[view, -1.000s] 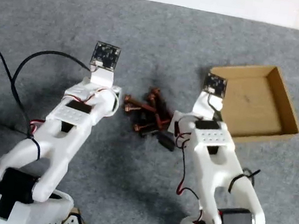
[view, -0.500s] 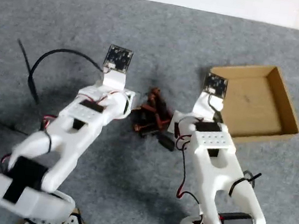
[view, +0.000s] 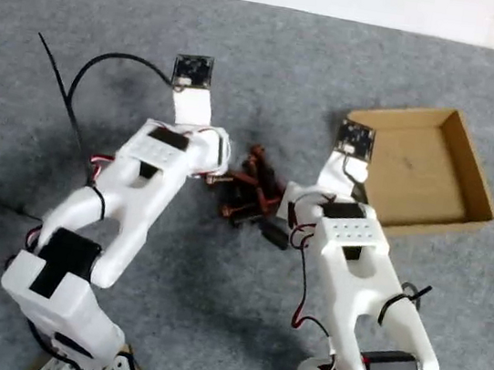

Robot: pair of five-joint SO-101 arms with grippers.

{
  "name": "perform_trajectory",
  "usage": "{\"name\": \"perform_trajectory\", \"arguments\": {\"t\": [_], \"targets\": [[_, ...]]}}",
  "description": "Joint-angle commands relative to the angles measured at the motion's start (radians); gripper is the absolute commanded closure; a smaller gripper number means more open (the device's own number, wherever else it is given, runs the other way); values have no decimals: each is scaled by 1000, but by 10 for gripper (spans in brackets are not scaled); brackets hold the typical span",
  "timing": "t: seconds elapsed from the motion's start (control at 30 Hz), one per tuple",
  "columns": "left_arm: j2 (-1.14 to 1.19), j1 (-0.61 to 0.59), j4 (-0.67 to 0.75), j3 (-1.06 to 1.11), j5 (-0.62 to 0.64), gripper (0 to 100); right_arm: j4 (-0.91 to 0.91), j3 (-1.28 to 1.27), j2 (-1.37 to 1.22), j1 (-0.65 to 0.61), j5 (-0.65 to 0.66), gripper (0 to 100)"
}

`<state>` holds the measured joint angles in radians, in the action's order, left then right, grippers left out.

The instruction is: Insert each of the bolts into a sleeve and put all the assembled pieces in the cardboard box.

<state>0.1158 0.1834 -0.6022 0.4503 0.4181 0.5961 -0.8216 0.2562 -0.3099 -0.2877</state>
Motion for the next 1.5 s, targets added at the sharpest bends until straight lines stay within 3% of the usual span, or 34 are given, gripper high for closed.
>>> {"name": "perform_trajectory", "arguments": {"t": [0.0,0.27,0.5,0.9,1.13,1.47], "targets": [[-4,70,-5,-50,21,793,-33,8,44,-10,29,994],[-4,71,26,-47,25,898,-33,8,45,-10,34,994],[-1,56,18,-45,170,796,-33,8,45,-10,34,994],[216,54,12,-191,172,791,-35,8,42,-10,35,994],[205,67,-106,-243,172,791,-35,8,42,-10,35,994],[289,62,-118,-317,172,790,-35,8,41,-10,35,994]]}}
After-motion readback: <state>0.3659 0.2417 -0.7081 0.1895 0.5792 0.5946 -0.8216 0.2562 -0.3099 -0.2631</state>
